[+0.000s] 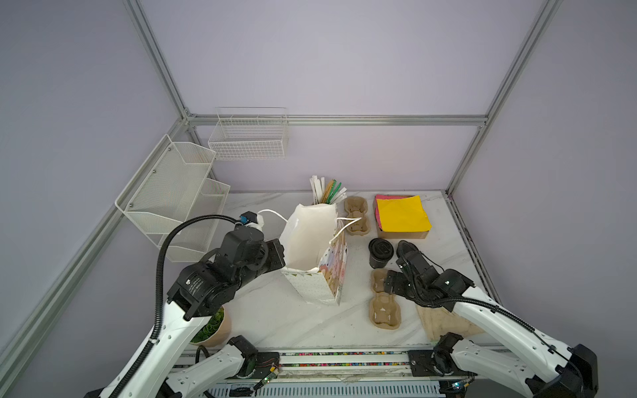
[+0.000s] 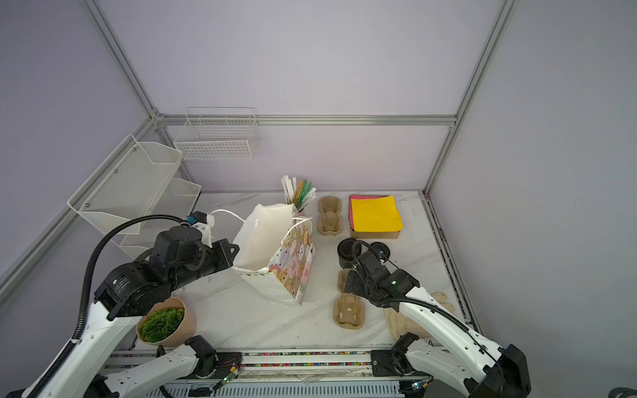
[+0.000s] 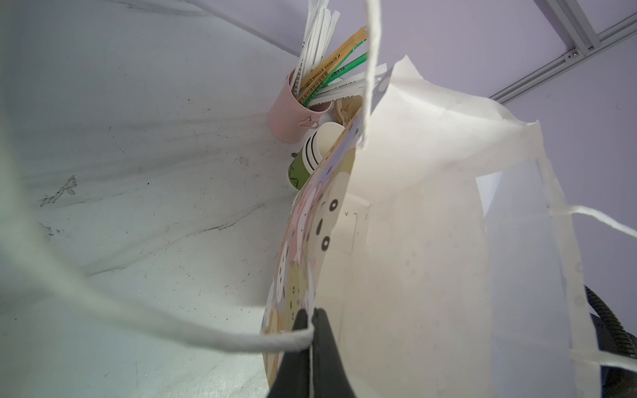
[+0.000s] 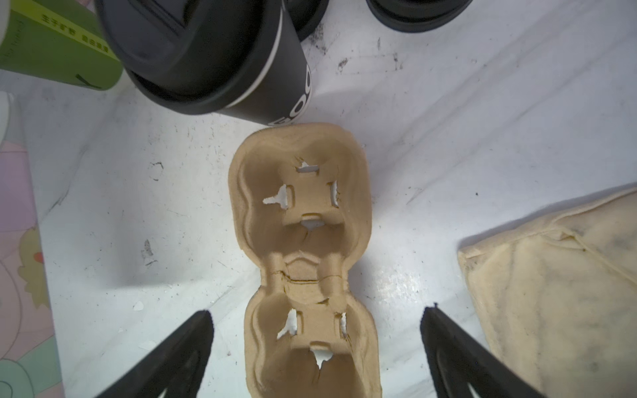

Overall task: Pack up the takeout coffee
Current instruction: 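Drag the paper bag toward the carrier with left gripper while right lowers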

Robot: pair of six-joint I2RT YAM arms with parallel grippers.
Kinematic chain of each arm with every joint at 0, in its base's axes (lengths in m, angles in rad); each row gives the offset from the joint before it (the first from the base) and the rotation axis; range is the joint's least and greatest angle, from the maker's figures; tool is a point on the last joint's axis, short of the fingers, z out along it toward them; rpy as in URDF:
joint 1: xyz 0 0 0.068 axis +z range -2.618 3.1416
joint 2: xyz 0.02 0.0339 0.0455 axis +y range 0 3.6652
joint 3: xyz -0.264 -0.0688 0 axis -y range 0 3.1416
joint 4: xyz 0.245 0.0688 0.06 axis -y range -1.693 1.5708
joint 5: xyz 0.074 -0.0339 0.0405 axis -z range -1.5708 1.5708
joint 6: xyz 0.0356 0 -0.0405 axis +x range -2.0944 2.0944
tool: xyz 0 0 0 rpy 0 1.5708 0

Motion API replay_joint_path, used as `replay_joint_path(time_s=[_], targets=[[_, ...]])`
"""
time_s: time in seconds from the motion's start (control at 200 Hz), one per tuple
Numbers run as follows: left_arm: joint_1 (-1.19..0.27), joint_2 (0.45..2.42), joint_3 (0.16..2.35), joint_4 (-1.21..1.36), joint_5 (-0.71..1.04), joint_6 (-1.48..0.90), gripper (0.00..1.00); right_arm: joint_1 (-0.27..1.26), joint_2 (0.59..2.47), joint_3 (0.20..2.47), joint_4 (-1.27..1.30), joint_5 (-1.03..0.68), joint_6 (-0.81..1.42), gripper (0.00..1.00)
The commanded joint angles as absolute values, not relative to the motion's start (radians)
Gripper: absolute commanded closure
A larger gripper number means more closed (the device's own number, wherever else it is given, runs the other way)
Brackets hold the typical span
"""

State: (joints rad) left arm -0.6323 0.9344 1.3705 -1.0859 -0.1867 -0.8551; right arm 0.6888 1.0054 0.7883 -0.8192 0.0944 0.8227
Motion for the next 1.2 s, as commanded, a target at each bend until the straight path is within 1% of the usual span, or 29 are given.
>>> replay_joint_path(time_s=[0.0,0.155,0.31,0.43,0.6,0.775,0.88,0.99,1.19], targets=[[-0.668,0.926,1.335,-1.054,-0.285,-0.913,1.00,0.729,1.037,0.778,-0.808,0.125,0.885,0.03],[-0.723,0.941,1.310,-1.041,-0.331,-0.953,1.00,0.775,1.078,0.781,-0.795,0.131,0.915,0.03],[-0.787,0.956,1.282,-1.025,-0.389,-0.987,1.00,0.787,1.124,0.773,-0.775,0.094,0.909,0.03],[-0.822,0.965,1.267,-1.013,-0.422,-0.995,1.00,0.787,1.143,0.786,-0.811,0.115,0.909,0.03],[-0.858,0.993,1.249,-0.996,-0.439,-0.997,1.00,0.787,1.185,0.832,-0.877,0.116,0.896,0.03],[-0.890,1.006,1.237,-0.980,-0.468,-1.001,1.00,0.787,1.195,0.836,-0.864,0.027,0.870,0.03],[-0.903,1.013,1.232,-0.969,-0.478,-1.001,1.00,0.787,1.202,0.858,-0.889,0.049,0.850,0.03],[-0.916,1.021,1.221,-0.954,-0.482,-1.012,1.00,0.786,1.220,0.867,-0.883,0.026,0.819,0.03],[-0.948,1.034,1.209,-0.932,-0.506,-1.032,1.00,0.787,1.255,0.873,-0.886,0.045,0.791,0.03]])
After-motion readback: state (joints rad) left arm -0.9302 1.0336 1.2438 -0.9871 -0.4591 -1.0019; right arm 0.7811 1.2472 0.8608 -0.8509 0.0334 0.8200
